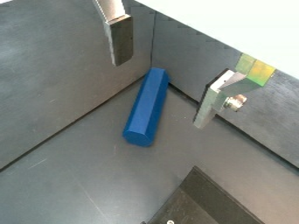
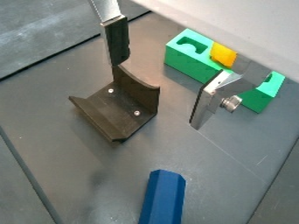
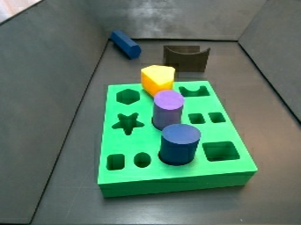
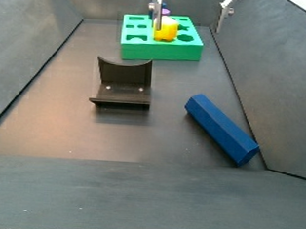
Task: Pick up the hexagon object. Move up. Place the hexagon object on the fixture. Regrasp the hexagon object. Move to above the board. Insert the hexagon object.
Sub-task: Pick up the hexagon object.
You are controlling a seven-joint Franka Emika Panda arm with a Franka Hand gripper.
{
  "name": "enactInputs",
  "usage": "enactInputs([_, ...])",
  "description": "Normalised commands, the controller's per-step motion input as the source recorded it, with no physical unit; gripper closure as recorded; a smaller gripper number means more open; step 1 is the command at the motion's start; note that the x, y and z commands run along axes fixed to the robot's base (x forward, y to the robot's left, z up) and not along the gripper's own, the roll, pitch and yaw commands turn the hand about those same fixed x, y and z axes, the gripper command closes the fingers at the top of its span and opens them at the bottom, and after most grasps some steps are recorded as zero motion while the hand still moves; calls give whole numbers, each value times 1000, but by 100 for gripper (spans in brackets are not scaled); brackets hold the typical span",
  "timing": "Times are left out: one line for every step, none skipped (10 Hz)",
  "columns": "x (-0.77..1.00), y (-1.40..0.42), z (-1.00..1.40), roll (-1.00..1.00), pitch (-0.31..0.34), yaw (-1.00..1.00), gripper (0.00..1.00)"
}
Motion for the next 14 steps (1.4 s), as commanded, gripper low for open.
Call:
enactInputs([-257, 280, -520, -69, -120, 209, 0])
enactInputs([-423, 517, -826, -6, -150, 531, 0])
enactInputs([-346, 509, -794, 10, -191, 603, 0])
enactInputs([-440, 406, -929, 133, -191, 526, 0])
enactInputs([-331, 360, -1000, 106, -124, 520, 0])
enactInputs([-169, 380, -1000, 10, -74, 549, 0])
enactInputs([0, 291, -1000, 0, -83, 466, 0])
enactInputs([0, 277, -1000, 0, -83, 446, 0])
enactInputs([0, 166, -1000, 0, -44, 320, 0])
enactInputs([-26, 103, -1000, 9, -24, 251, 0])
enactInputs([-31, 77, -1000, 9, -20, 249, 0])
enactInputs([-60, 17, -1000, 14, -9, 226, 0])
enactInputs([-74, 0, -1000, 16, -7, 194, 0])
enactInputs([-86, 0, -1000, 17, -7, 206, 0])
